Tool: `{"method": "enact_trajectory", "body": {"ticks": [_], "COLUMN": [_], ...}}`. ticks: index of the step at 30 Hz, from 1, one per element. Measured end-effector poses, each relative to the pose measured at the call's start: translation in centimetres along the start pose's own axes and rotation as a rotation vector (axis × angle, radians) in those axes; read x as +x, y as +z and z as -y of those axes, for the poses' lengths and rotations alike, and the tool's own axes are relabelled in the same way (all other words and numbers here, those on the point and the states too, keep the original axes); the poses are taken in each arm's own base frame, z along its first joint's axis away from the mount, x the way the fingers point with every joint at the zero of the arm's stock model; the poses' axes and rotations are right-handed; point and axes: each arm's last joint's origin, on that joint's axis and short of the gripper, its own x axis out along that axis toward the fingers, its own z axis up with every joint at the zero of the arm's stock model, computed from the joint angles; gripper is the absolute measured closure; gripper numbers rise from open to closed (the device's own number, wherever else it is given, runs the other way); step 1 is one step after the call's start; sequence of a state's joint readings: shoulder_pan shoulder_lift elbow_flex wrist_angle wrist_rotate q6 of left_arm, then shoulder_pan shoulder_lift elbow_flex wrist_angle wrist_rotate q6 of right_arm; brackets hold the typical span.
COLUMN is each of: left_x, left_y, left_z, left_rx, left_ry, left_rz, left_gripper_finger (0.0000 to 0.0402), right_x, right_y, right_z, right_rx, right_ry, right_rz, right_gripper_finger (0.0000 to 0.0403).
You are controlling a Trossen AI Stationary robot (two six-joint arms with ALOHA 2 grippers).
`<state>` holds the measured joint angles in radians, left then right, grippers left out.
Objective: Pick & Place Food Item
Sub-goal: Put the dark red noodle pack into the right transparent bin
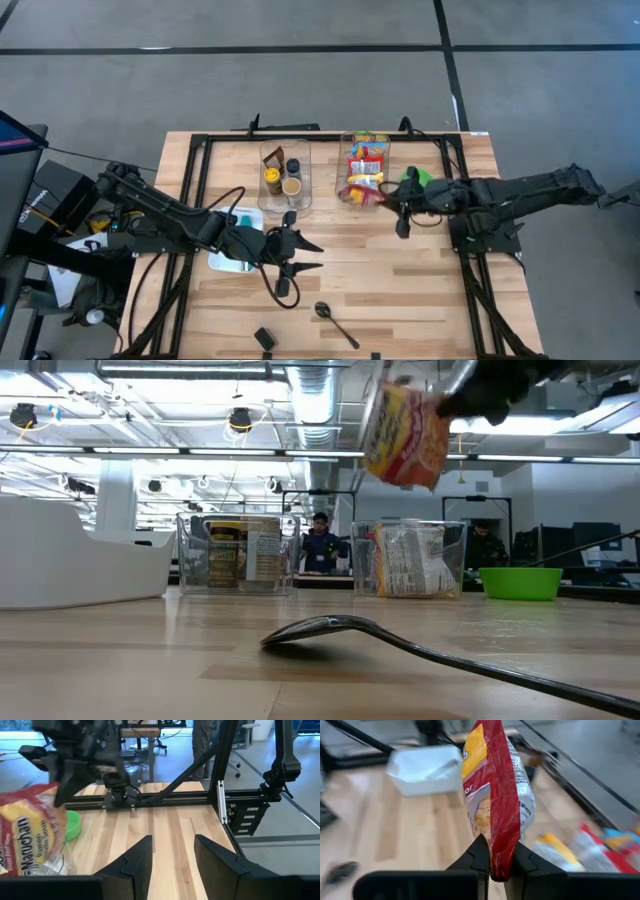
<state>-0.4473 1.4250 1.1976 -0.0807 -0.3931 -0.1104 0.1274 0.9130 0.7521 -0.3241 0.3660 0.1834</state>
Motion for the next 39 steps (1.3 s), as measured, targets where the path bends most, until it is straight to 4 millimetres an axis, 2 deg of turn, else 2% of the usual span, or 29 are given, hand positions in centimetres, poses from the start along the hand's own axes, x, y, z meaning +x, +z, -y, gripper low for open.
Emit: {"method": "enact_trajectory", "body": {"ticks": [8, 15, 23, 30, 39], "left_x": [0.0, 0.0, 0.0, 0.0, 0.0], "left_y": [0.0, 0.0, 0.0, 0.0, 0.0], "left_z": [0.0, 0.0, 0.0, 0.0, 0.0], "left_rx": [0.001, 0.001, 0.001, 0.001, 0.001], "left_ry": [0.0, 0.0, -0.001, -0.001, -0.001], "left_rz": [0.0, -0.001, -0.001, -0.001, -0.001], "left_gripper_finger": [0.0262, 0.0262, 0.0262, 0.0262, 0.0262], "right_x": [1.0, 1.3, 1.9, 4.0, 6.1], "right_y": [-0.7, -0.8, -1.5, -2.2, -3.2], "right_z": [3.1, 4.8, 5.3, 5.3, 6.7], "right_rx": [0.0, 0.019, 0.041, 0.04, 0.072], "right_ry": [-0.105, -0.063, -0.011, -0.021, -0.082], "right_rz": [-0.125, -0.158, -0.241, -0.32, -0.403], "right_gripper_finger": [0.0383, 0.0385, 0.0386, 0.0386, 0.0385]}}
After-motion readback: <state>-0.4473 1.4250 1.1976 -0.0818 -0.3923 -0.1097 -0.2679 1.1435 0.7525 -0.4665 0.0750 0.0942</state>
